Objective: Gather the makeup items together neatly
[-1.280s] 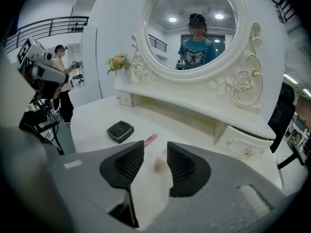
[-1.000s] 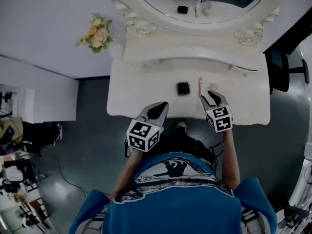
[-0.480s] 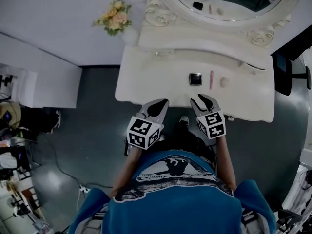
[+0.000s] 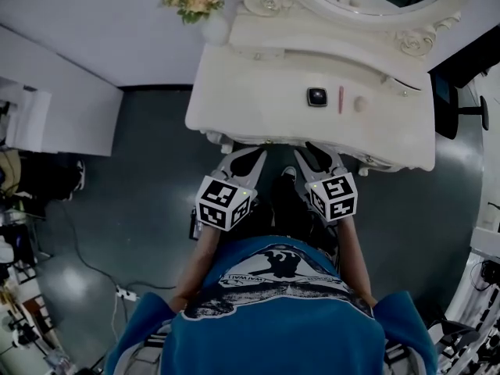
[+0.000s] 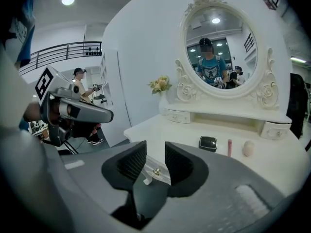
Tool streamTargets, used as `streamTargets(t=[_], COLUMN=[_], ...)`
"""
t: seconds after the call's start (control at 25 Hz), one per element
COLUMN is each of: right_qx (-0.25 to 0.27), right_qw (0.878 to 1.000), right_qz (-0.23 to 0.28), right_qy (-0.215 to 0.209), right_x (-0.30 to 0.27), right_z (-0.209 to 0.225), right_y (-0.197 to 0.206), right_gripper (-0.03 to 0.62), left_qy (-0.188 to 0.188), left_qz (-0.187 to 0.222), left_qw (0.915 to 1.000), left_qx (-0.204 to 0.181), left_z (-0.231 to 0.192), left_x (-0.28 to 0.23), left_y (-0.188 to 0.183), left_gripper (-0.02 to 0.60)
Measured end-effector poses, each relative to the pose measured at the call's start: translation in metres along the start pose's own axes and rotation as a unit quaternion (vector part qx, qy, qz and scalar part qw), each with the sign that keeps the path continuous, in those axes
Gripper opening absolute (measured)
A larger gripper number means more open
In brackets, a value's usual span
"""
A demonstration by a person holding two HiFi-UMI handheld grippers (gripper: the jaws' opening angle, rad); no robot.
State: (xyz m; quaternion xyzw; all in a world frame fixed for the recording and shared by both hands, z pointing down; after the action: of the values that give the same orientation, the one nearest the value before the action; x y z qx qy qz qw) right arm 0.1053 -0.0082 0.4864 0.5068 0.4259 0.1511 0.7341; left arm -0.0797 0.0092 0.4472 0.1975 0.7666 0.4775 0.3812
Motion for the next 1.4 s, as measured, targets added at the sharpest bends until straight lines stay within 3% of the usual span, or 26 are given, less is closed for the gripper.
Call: streamTargets(t=[0.32,0.6,1.0,1.4], right_qx=[-0.017,-0.022,-0.058,-0.042], right_qw=[1.000,0.999,0.996,0.998], right_qz=[0.023,0.034,0.059,0.046], right_qy=[-0.001,0.023,0.026,0.002], right_x=[0.032,0.056,0.079,0.074], right_z=[-0.056,-0.080,-0.086,-0.090], right_y=[0.022,0.040,0.045,0.041], right_gripper=[0.089,-0.008,-0.005,-0.002], left_qy=[0.034,0.061,0.086,0.082], left_qz=[-0.012,-0.012,-0.008,-0.004], left_qw=[0.9993,0.9978,0.9953,0.9957], left_qx=[-0.009,-0.024,-0.043,-0.042], left_z=[0.031,0.050,0.069,0.064], left_x=[0.036,0.048,0.053,0.059], left_y=[0.033,0.050,0.052,0.052], left_gripper=[0.011,0.011,0.011,0.011])
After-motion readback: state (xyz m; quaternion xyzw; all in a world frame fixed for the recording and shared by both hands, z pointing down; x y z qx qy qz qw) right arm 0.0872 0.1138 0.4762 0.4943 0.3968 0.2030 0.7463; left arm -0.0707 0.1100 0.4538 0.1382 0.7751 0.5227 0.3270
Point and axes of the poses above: the fingertips, and each gripper's own axes: x backward along the fingers, z to its right, y out of its underside, the point moved 8 cm from there along x, backward along the fingers, and after that the axes turned 1 degree about -y, right-handed, at the moved point
